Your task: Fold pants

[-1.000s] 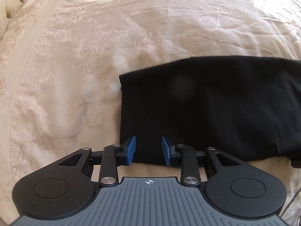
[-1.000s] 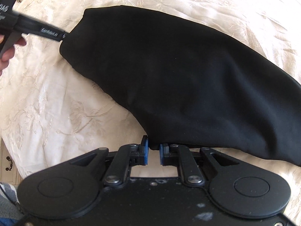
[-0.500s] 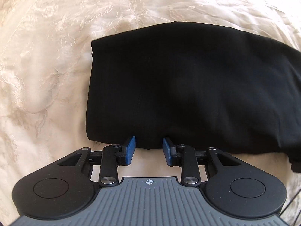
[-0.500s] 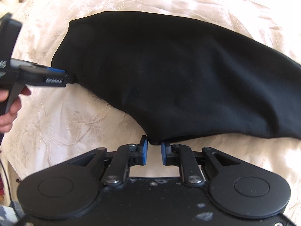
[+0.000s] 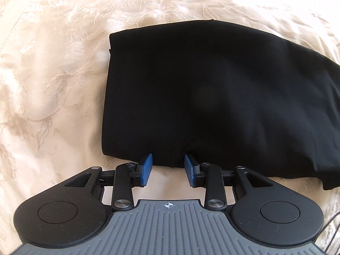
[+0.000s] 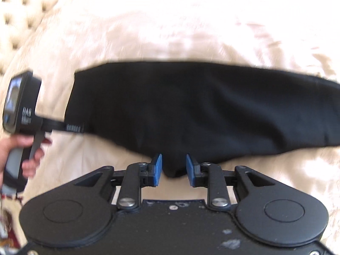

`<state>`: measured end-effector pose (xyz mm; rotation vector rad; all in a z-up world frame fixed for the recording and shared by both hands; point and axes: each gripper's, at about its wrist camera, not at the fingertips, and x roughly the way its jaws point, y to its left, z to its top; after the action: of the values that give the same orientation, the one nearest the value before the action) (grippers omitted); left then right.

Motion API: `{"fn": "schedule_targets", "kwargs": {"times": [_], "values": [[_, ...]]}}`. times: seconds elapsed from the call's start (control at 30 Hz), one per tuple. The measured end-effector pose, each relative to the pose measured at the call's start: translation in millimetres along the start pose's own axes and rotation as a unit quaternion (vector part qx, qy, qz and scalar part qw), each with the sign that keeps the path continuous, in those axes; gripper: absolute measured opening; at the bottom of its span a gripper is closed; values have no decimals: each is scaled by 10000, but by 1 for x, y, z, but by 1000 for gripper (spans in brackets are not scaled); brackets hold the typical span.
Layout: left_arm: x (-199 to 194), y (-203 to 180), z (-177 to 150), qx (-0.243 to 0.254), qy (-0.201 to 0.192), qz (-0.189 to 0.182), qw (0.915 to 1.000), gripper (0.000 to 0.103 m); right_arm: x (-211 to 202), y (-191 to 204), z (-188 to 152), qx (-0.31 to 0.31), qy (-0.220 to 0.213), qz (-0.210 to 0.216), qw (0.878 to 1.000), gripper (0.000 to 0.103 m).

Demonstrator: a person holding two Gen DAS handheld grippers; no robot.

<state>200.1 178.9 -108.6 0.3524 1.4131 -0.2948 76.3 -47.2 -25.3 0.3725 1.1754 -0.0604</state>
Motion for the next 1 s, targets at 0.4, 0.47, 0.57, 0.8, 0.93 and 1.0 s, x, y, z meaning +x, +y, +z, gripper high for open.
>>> {"fn": "schedule_targets", "kwargs": {"times": [0.4,0.47,0.57,0.8,0.93,1.0], "values": [[3,-7,0,347,-98,197,9992,33,52,-6,-5,-88,661,-363,9971,4],[-4,-8,-2,394,-158,226,9988,33,60,-11,-11,52,802,-367,9961,3],[-19,-6,-2,435,-321,209,9983,33,65,-20,-16,265,927,-398,9945,3],[-29,-1,31,375,-703,302,9964,33,70,-28,-13,343,998,-399,9936,3],[-10,1,59,416,-713,557,9950,33,75,-21,-10,345,1027,-449,9931,3],[4,2,71,470,-667,634,9946,33,81,-17,-11,339,1044,-469,9929,3]]}}
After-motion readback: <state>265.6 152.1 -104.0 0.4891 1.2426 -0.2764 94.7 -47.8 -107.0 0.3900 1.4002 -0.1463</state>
